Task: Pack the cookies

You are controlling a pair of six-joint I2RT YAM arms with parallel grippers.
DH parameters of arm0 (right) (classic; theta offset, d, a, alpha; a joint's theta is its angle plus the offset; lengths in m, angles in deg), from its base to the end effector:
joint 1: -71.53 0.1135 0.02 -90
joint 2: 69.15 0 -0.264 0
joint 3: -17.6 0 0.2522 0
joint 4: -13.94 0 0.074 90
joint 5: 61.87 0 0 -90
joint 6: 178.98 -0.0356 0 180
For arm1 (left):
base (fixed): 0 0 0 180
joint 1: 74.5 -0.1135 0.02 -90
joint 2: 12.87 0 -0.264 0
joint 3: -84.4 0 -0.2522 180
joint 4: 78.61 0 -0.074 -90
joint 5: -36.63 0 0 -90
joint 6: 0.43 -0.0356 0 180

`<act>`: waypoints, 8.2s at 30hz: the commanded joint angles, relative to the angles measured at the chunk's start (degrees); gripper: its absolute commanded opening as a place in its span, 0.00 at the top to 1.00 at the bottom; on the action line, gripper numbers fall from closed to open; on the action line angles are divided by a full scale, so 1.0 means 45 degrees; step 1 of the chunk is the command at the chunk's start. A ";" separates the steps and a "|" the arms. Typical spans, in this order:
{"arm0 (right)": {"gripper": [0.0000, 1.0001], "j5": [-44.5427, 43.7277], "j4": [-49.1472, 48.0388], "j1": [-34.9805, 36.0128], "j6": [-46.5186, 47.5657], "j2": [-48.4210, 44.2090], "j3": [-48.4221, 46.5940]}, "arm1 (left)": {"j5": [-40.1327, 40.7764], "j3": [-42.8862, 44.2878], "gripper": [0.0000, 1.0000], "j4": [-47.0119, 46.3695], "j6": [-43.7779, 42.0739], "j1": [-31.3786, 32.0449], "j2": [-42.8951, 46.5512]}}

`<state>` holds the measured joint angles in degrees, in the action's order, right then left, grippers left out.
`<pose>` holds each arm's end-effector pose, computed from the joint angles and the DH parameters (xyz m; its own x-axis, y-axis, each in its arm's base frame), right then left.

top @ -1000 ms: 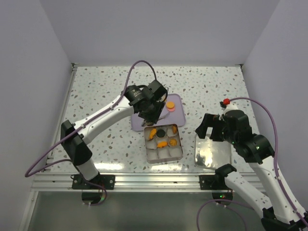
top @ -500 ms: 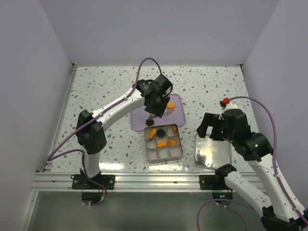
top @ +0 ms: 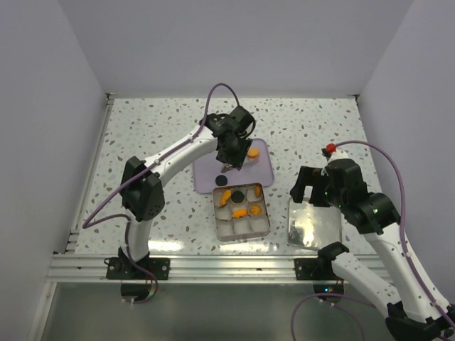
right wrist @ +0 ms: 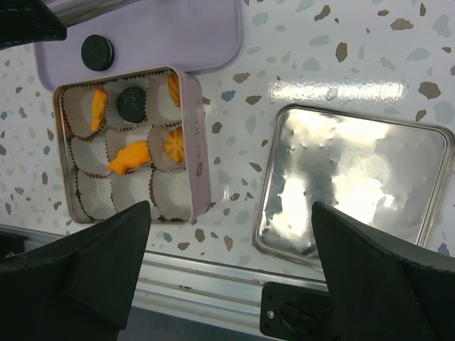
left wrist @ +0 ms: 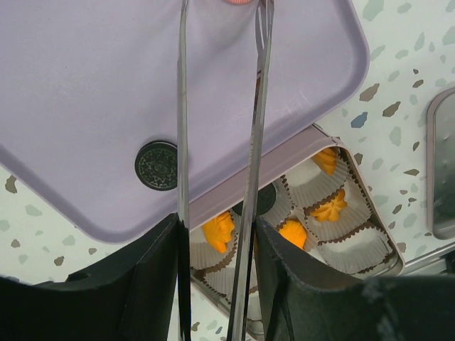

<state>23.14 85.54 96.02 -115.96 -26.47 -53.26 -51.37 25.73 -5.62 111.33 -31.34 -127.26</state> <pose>0.1175 0.0501 0.3363 -0.7187 0.1693 -0.6744 -0.0330 0.9605 0.2762 0.3100 -0.2890 0.2843 -0.8687 0.3067 -0.3888 0.3782 0.9178 -0.1209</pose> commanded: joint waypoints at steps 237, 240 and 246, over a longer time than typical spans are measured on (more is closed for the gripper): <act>0.01 -0.0687 -0.0081 0.0104 -0.0215 0.0009 -0.0377 | -0.3571 -0.6463 0.73 0.0120 0.1434 0.4081 0.8427; 0.01 -0.0648 -0.0003 0.0104 -0.0195 -0.0030 -0.0416 | -0.3199 -0.6482 0.73 0.0335 0.1512 0.4101 0.8525; 0.01 -0.0628 -0.0042 0.0104 -0.0156 -0.0050 -0.0416 | -0.3120 -0.6775 0.73 0.0375 0.1629 0.4198 0.8642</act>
<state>21.17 84.82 96.28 -116.79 -26.21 -54.94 -65.97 -4.26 -2.98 117.58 -13.15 -89.88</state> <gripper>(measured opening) 0.986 0.395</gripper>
